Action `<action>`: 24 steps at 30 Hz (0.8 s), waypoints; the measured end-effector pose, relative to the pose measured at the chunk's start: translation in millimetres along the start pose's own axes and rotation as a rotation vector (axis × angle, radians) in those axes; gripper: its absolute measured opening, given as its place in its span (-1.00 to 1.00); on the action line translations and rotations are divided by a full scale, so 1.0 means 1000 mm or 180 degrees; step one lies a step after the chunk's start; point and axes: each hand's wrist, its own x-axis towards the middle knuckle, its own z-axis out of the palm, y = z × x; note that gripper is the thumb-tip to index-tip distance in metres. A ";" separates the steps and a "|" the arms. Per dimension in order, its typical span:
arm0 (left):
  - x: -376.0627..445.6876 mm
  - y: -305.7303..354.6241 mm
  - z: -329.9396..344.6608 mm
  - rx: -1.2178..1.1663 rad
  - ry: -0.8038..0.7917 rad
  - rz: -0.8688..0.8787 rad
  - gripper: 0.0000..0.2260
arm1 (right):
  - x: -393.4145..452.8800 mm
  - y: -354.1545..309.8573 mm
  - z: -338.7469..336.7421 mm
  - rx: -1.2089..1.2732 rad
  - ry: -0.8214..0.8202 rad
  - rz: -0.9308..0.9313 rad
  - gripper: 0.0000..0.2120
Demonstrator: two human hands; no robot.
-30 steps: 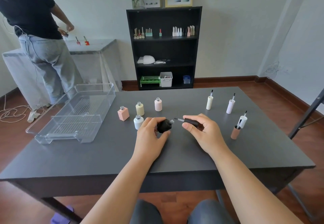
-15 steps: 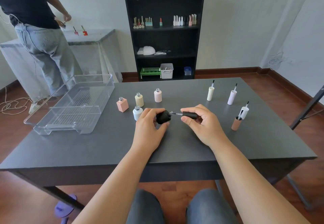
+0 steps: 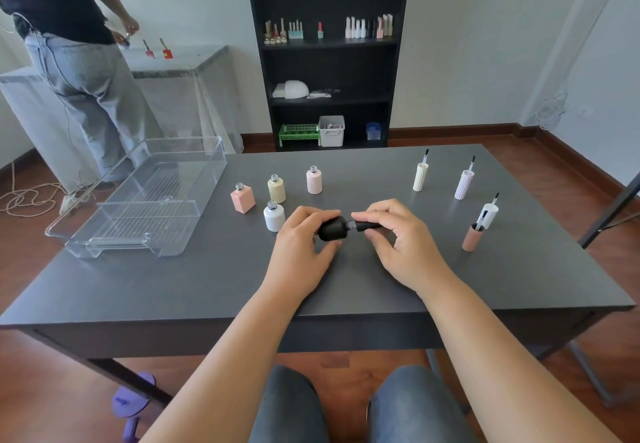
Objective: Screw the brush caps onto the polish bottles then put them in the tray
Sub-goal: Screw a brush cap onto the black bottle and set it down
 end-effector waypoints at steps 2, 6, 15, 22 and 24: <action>0.000 0.001 0.000 -0.0008 -0.0055 0.0008 -0.66 | 0.000 -0.001 0.000 -0.0130 0.0004 -0.0108 -0.69; -0.001 0.000 0.000 0.0078 -0.0132 -0.0055 -0.64 | -0.001 -0.001 0.000 -0.0229 0.0007 -0.0222 -0.71; -0.002 0.001 -0.001 0.0024 0.0043 0.0111 -0.69 | -0.002 0.002 0.000 0.0477 -0.0118 0.0576 -0.84; -0.003 0.005 -0.002 0.0145 0.0004 0.0289 -0.67 | -0.001 0.005 0.001 0.0396 -0.0079 0.0789 -0.76; -0.003 0.006 -0.001 0.0166 0.0029 0.0270 -0.68 | 0.000 0.003 0.001 0.0555 -0.0033 0.0840 -0.68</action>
